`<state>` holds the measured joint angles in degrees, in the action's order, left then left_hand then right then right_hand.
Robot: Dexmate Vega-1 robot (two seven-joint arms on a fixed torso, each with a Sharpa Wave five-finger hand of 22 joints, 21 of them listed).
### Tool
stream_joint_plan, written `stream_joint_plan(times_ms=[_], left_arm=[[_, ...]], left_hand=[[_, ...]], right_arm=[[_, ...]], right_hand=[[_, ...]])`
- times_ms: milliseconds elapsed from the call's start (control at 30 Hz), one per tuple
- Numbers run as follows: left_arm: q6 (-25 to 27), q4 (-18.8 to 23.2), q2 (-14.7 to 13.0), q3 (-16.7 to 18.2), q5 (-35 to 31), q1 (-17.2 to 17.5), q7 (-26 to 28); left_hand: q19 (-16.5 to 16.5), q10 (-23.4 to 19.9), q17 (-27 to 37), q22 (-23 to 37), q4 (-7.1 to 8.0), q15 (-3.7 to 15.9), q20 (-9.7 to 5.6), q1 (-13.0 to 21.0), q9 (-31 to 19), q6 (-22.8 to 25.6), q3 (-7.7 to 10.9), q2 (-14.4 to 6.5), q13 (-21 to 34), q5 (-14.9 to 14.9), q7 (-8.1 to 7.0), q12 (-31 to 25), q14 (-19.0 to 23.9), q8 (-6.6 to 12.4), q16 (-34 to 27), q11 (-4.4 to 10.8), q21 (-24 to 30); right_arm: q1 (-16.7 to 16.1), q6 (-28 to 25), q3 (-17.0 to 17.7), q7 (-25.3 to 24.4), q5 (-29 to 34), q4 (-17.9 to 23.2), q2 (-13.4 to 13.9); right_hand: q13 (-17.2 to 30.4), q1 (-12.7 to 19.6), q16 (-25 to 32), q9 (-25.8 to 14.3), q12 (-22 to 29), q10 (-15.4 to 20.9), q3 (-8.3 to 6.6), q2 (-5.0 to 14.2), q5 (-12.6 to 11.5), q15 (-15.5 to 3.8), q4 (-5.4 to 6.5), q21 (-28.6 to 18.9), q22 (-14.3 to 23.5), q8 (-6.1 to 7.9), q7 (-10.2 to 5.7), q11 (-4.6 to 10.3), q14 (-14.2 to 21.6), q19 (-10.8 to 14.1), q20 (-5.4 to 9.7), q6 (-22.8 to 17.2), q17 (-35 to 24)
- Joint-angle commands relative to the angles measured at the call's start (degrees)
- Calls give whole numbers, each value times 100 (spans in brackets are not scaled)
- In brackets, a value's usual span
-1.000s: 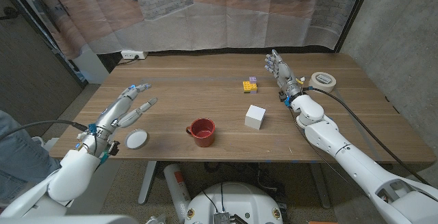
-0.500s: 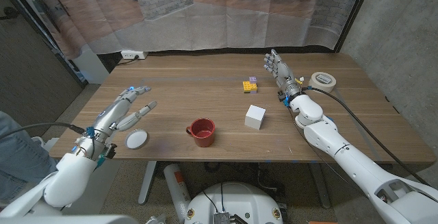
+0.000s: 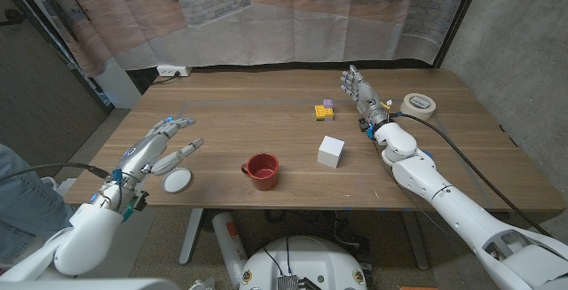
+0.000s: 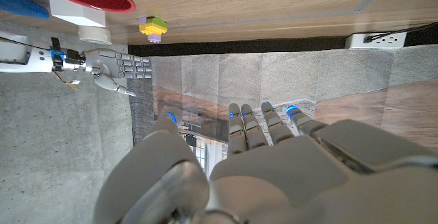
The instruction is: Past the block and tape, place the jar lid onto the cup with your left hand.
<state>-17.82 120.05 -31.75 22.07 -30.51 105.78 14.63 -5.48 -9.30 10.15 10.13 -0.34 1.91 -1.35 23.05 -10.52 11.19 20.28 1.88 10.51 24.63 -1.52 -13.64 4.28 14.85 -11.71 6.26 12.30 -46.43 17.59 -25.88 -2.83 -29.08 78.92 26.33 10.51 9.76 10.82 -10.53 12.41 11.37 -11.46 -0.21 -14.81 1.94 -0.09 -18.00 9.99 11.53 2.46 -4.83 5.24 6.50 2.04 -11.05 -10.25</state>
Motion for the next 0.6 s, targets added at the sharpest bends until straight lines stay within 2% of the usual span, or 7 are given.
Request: stream_joint_plan(times_ms=[33,600], left_arm=[[48,135,177,84,-317,203,174],[341,377,438,192,-640,504,261]], left_hand=[[59,-148,7,4,-89,273,-36,132,-20,106,34,-6,28,69,-11,-36,90,17,-12,38,21],[190,-221,3,1,-338,327,60,507,-22,233,131,21,33,102,-110,19,149,2,31,114,11]], right_arm=[[75,41,-42,101,-40,-175,-57],[137,63,-61,124,-35,-250,-97]], right_hand=[[17,27,7,-32,14,49,-1,53,10,-20,-26,21,32,-20,-1,20,38,76,4,-70,-24],[18,26,7,-33,13,60,11,60,13,-22,-35,60,33,-33,48,25,54,101,6,-33,-24]])
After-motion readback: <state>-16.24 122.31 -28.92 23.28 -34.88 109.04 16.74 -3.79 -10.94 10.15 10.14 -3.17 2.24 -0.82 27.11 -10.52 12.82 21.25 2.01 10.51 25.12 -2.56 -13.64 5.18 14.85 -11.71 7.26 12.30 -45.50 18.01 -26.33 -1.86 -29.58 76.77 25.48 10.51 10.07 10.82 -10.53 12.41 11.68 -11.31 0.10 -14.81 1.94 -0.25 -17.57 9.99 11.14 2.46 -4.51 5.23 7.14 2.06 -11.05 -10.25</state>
